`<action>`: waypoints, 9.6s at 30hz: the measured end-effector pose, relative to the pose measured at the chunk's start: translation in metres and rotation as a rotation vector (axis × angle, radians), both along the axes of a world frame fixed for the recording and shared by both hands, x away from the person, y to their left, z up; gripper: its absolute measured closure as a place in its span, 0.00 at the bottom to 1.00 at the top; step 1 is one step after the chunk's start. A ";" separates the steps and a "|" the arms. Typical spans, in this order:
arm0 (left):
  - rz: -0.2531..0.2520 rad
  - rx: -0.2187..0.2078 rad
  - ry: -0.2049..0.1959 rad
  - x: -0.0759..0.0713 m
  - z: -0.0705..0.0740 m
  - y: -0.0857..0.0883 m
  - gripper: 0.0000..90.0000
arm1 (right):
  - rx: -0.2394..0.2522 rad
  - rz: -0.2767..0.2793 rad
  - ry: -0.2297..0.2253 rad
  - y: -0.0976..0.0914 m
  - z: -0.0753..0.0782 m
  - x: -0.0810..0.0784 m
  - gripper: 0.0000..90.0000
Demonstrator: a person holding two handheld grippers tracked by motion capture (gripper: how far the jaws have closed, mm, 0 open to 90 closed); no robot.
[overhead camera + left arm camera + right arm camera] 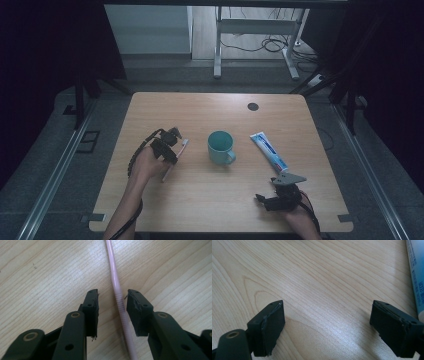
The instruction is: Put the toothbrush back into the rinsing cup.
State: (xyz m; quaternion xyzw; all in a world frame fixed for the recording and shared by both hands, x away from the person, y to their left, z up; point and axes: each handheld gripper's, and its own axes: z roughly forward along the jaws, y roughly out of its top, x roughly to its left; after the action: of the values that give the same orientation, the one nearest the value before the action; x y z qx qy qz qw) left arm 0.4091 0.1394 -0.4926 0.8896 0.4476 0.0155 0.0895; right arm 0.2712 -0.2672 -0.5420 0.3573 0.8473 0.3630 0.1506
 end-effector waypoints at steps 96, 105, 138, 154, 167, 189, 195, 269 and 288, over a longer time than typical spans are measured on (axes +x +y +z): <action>-0.065 -0.409 -0.301 -0.003 0.069 -0.016 0.93 | -0.001 0.001 -0.002 0.000 0.000 0.000 0.14; -0.102 -0.503 -0.373 -0.009 0.081 -0.023 0.93 | -0.001 0.001 -0.002 0.000 0.000 0.000 0.14; -0.151 -0.650 -0.483 -0.012 0.101 -0.058 0.92 | -0.001 0.002 -0.002 0.000 0.000 0.000 0.14; -0.158 -0.671 -0.560 -0.006 0.109 -0.087 0.92 | -0.001 0.001 -0.002 0.000 0.000 0.000 0.14; -0.163 -0.639 -0.559 0.006 0.093 -0.103 0.92 | 0.000 0.002 -0.002 0.000 0.000 0.000 0.14; -0.147 -0.605 -0.517 0.004 0.054 -0.106 0.92 | 0.000 0.001 -0.002 0.000 0.000 0.000 0.14; -0.150 -0.597 -0.500 0.004 0.047 -0.110 0.92 | -0.002 0.001 -0.003 0.000 0.000 0.000 0.14; -0.102 -0.554 -0.490 -0.018 0.049 -0.090 0.26 | -0.001 0.001 -0.002 0.000 0.000 0.000 0.14; -0.070 -0.583 -0.479 -0.031 0.036 -0.072 0.25 | -0.001 0.001 -0.002 0.000 0.000 0.000 0.14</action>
State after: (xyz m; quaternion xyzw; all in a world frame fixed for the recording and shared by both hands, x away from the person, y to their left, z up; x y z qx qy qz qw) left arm 0.3777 0.0675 -0.4567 0.8128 0.3690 0.0920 0.4413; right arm 0.2713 -0.2673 -0.5421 0.3566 0.8473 0.3632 0.1515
